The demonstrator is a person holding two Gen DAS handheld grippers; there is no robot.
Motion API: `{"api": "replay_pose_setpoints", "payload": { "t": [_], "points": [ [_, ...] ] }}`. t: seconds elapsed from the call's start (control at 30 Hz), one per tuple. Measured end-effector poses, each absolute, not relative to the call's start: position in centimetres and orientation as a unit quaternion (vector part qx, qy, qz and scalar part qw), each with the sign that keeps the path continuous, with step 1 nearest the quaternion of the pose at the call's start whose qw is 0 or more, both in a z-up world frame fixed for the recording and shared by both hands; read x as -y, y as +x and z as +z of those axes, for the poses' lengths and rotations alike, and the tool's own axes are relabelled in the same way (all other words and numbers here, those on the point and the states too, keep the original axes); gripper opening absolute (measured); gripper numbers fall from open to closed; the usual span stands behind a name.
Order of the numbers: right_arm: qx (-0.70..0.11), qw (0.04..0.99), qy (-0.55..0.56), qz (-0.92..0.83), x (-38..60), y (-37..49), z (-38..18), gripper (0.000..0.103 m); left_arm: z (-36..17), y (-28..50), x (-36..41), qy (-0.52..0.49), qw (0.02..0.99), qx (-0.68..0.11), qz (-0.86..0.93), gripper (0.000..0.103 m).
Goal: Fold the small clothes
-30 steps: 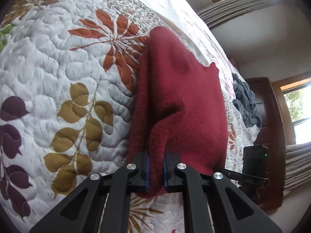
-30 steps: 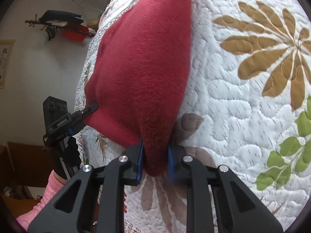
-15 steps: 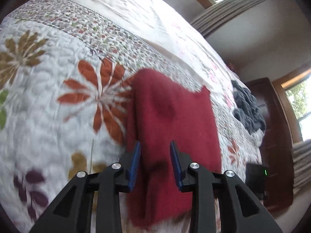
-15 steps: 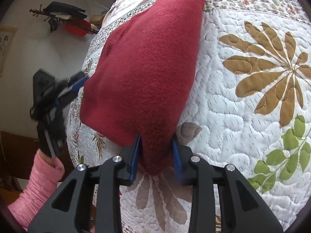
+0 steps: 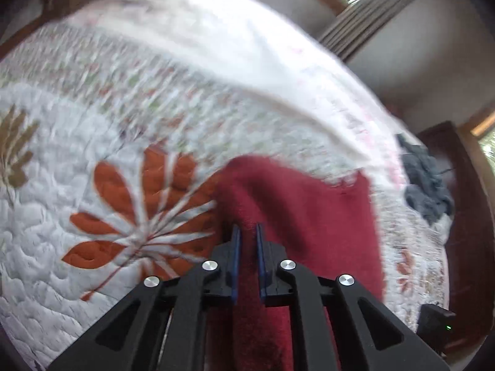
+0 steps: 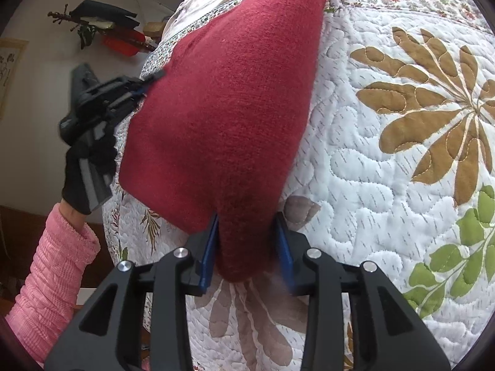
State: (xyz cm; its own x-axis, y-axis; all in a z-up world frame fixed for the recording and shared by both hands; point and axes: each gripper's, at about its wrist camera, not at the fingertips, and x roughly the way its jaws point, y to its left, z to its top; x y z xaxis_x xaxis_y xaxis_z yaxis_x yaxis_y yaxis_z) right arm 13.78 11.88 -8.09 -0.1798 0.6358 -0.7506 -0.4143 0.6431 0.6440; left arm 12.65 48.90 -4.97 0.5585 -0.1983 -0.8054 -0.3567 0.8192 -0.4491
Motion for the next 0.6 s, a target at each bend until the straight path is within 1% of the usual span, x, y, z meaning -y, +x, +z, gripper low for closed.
{"api": "replay_pose_setpoints", "payload": {
  "t": [0.07,0.13,0.17,0.23,0.3,0.37,0.43,0.5,0.6],
  "points": [
    [-0.648,0.635,0.084,0.413,-12.0,13.8,-8.1,0.035,-6.4,12.8,-49.2,-0.296,0.82,-0.488,0.044,0.009],
    [-0.649,0.634,0.084,0.411,-12.1,13.8,-8.0,0.036,-6.2,12.4,-49.1,-0.302,0.822,-0.483,0.033,0.01],
    [-0.649,0.634,0.083,0.411,-12.0,13.9,-8.0,0.037,-5.9,12.1,-49.1,-0.307,0.823,-0.478,0.027,0.013],
    [-0.647,0.636,0.083,0.412,-11.8,14.0,-7.7,0.037,-5.3,11.3,-49.1,-0.315,0.82,-0.478,0.019,0.026],
    [-0.643,0.641,0.083,0.411,-11.6,14.2,-7.1,0.044,-4.5,10.1,-48.8,-0.316,0.821,-0.476,-0.004,0.048],
    [-0.636,0.649,0.086,0.408,-11.2,14.5,-6.5,0.046,-4.3,9.2,-48.5,-0.308,0.819,-0.483,-0.011,0.062],
    [-0.629,0.652,0.107,0.41,-10.6,15.2,-5.8,0.048,-4.6,8.5,-48.7,-0.318,0.81,-0.492,-0.026,0.062],
    [-0.624,0.652,0.123,0.412,-10.2,15.9,-5.4,0.052,-5.2,8.2,-48.9,-0.325,0.803,-0.498,-0.029,0.063],
    [-0.621,0.658,0.127,0.407,-10.2,17.1,-5.3,0.055,-6.9,8.4,-49.4,-0.35,0.787,-0.506,-0.038,0.063]
  ]
}}
